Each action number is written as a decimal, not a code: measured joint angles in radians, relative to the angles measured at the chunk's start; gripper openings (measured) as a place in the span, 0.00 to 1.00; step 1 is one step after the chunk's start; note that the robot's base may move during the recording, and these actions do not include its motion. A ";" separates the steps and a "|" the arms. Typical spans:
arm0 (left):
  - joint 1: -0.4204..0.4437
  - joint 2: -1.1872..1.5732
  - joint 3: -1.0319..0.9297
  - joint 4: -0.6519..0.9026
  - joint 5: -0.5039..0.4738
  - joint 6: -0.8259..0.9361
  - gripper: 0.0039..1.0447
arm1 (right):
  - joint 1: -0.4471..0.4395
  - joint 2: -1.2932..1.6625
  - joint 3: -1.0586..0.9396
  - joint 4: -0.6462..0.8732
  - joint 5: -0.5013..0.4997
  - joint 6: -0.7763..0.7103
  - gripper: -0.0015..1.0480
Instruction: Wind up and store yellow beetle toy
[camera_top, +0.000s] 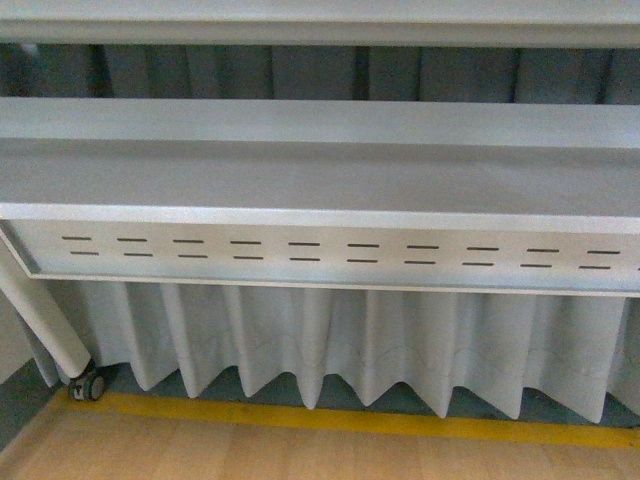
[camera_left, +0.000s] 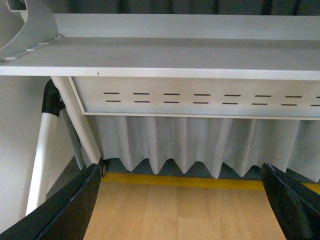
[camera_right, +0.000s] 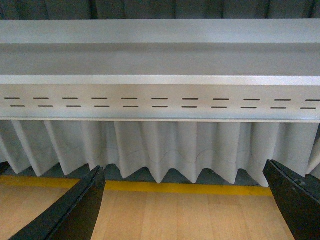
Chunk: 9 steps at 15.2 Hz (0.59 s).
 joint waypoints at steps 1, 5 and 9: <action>0.000 0.000 0.000 0.000 0.000 0.000 0.94 | 0.000 0.000 0.000 0.000 0.000 0.000 0.94; 0.000 0.000 0.000 0.000 0.000 0.000 0.94 | 0.000 0.000 0.000 0.000 0.000 0.000 0.94; 0.000 0.000 0.000 0.000 0.000 0.000 0.94 | 0.000 0.000 0.000 0.000 0.000 0.000 0.94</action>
